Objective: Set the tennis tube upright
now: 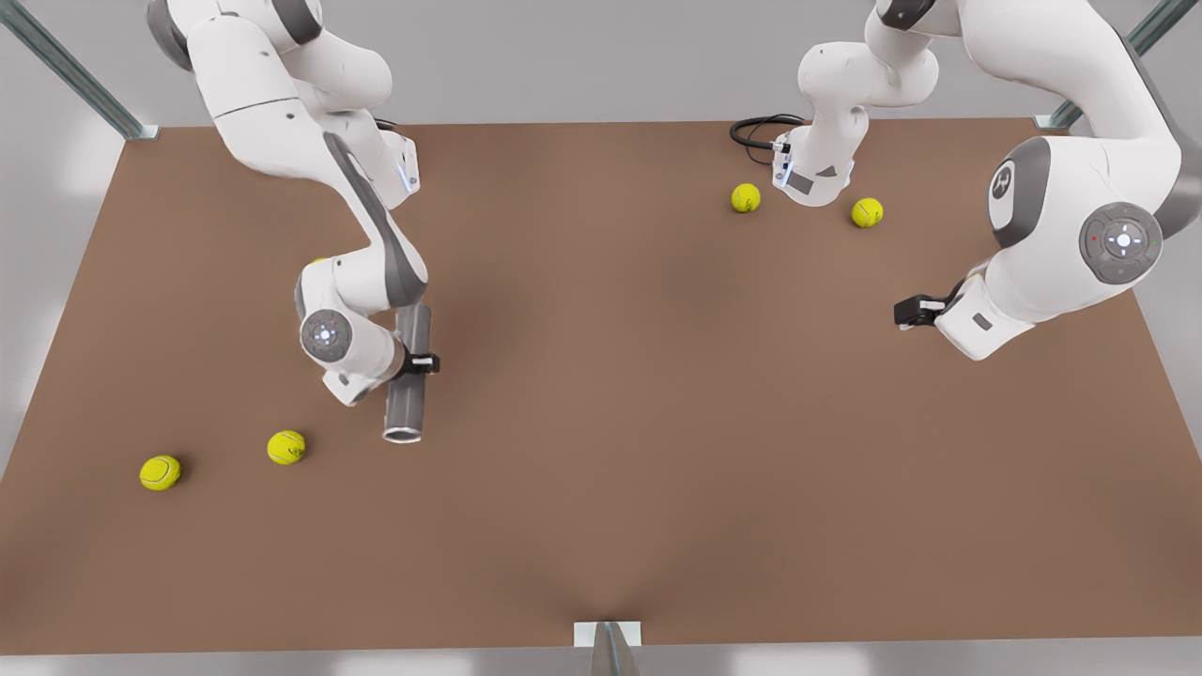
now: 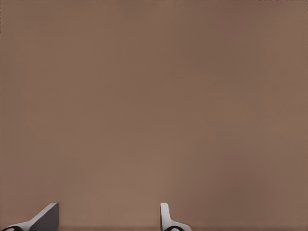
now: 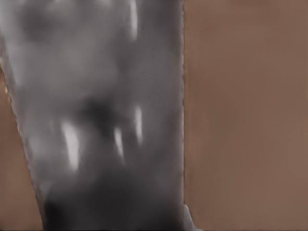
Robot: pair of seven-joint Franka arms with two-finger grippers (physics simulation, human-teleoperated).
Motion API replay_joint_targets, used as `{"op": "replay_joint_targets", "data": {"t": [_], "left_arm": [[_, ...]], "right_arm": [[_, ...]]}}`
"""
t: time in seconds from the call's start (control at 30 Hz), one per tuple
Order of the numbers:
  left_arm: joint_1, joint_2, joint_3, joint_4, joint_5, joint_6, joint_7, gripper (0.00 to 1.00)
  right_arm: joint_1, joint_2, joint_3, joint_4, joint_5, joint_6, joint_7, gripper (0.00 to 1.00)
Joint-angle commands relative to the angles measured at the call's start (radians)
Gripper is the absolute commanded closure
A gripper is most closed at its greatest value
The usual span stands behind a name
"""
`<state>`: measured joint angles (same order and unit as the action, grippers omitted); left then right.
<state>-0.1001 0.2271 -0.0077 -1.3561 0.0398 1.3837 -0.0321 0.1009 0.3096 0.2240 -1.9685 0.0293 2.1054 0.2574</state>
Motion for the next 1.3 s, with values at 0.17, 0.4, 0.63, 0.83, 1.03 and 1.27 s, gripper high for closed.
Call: {"op": "replay_joint_targets", "data": {"t": [0.17, 0.4, 0.63, 0.83, 1.03, 1.27], "left_arm": [[0.000, 0.000, 0.000, 0.000, 0.000, 0.000, -0.002, 0.00], [0.000, 0.000, 0.000, 0.000, 0.000, -0.003, -0.002, 0.00], [0.000, 0.003, 0.000, 0.000, 0.000, -0.003, -0.002, 0.00], [0.000, 0.005, 0.000, 0.000, 0.000, -0.012, -0.003, 0.00], [0.002, 0.005, 0.000, -0.020, 0.000, -0.012, -0.002, 0.00], [0.003, 0.008, 0.000, -0.043, 0.000, -0.006, -0.003, 0.00]], "right_arm": [[0.160, 0.055, 0.000, 0.117, -0.062, -0.002, -0.001, 0.27], [0.362, 0.075, 0.000, 0.165, -0.169, -0.002, -0.086, 0.27], [0.384, 0.213, 0.000, 0.373, -0.200, 0.007, -0.676, 0.28], [0.456, 0.384, -0.002, 0.554, -0.218, 0.079, -0.748, 0.28], [0.612, 0.612, -0.077, 0.927, -0.216, 0.013, -0.753, 0.28], [0.666, 0.772, -0.101, 1.099, -0.213, -0.007, -0.767, 0.00]]}}
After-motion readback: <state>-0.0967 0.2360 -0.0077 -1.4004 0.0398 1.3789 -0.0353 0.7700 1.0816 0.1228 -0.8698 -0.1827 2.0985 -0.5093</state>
